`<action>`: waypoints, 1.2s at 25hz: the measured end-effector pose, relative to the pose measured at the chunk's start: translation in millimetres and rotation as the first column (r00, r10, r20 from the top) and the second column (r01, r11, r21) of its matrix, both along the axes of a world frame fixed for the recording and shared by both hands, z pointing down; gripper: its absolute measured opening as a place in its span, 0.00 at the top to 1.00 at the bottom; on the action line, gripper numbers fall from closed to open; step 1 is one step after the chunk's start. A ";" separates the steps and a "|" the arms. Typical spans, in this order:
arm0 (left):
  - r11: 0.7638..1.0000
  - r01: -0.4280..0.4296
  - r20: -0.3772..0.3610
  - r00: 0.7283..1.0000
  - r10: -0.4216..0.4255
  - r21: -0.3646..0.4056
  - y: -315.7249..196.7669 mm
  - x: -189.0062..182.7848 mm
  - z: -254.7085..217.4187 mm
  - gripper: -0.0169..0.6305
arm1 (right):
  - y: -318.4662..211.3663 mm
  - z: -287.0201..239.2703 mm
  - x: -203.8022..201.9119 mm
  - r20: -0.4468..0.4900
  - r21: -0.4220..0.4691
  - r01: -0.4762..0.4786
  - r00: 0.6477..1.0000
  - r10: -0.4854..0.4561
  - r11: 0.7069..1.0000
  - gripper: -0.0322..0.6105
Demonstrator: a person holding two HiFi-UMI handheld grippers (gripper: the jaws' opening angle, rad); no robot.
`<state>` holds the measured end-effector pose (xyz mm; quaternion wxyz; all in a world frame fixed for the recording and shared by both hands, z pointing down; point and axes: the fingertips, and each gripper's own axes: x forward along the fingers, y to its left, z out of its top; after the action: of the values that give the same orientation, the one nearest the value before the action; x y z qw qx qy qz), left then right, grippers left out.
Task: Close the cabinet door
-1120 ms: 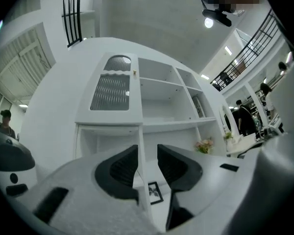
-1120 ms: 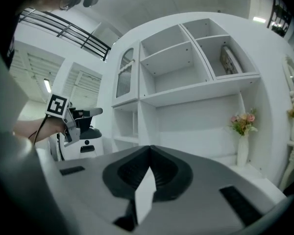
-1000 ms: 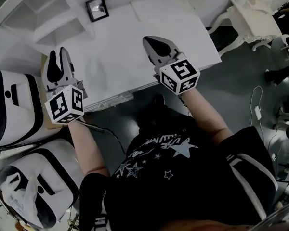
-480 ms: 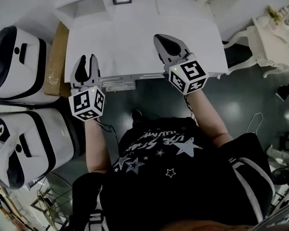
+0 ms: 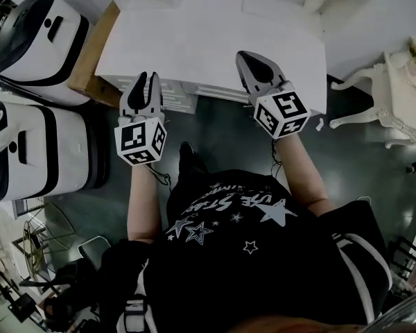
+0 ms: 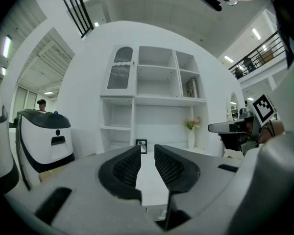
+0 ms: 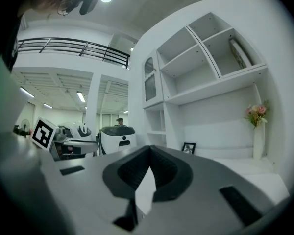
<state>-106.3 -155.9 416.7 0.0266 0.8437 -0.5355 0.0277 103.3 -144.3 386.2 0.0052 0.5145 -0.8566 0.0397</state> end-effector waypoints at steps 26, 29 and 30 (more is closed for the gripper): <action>0.975 0.182 0.023 0.983 -0.181 -0.130 243.1 60.5 45.8 0.96 | 167.6 41.7 42.0 0.042 -0.096 0.231 0.973 -0.228 0.968 0.94; 0.976 0.168 0.012 0.986 -0.168 -0.139 247.8 62.6 50.1 0.96 | 173.4 46.8 41.8 0.035 -0.110 0.220 0.975 -0.217 0.969 0.94; 0.977 0.160 0.008 0.987 -0.161 -0.140 250.1 64.4 50.9 0.96 | 176.3 47.8 42.4 0.033 -0.115 0.215 0.977 -0.213 0.970 0.94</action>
<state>-42.0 94.2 467.6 0.0889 0.7938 -0.5985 0.0618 145.7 32.0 434.1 0.0309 0.4175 -0.9032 0.0945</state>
